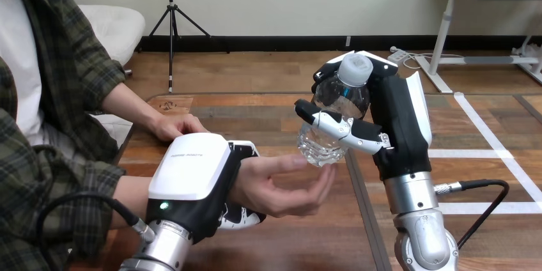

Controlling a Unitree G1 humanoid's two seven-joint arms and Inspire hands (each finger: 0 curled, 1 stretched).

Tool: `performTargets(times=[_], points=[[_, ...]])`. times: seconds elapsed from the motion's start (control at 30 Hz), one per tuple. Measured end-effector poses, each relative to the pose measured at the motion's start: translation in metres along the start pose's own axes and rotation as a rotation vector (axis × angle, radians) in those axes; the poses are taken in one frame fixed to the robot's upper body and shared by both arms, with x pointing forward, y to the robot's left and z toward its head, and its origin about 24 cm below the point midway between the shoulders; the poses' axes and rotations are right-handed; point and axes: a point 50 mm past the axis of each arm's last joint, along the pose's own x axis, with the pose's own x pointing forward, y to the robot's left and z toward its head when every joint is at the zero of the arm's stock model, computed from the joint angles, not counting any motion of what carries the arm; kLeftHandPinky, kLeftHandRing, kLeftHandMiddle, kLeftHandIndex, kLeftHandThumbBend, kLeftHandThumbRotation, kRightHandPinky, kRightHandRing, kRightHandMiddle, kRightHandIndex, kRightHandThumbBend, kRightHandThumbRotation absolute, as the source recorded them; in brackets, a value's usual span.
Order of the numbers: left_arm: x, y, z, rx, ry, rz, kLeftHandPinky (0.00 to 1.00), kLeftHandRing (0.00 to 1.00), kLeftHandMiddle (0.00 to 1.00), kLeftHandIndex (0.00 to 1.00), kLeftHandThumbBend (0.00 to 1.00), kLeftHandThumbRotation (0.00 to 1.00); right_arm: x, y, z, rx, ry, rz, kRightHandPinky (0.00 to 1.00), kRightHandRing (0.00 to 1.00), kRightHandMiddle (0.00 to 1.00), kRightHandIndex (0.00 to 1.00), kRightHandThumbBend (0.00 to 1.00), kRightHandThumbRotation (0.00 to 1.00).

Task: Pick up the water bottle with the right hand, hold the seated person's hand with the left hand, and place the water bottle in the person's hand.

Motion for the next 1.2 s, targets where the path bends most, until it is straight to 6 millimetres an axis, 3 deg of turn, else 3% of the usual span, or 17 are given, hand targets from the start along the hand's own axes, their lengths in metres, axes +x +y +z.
performTargets(times=[1.2], points=[[-0.0003, -0.0012, 0.0014, -0.003, -0.006, -0.004, 0.46, 0.53, 0.56, 0.54, 0.76, 0.0, 0.0013, 0.0026, 0.0011, -0.018, -0.007, 0.023, 0.37, 0.41, 0.44, 0.45, 0.67, 0.0]])
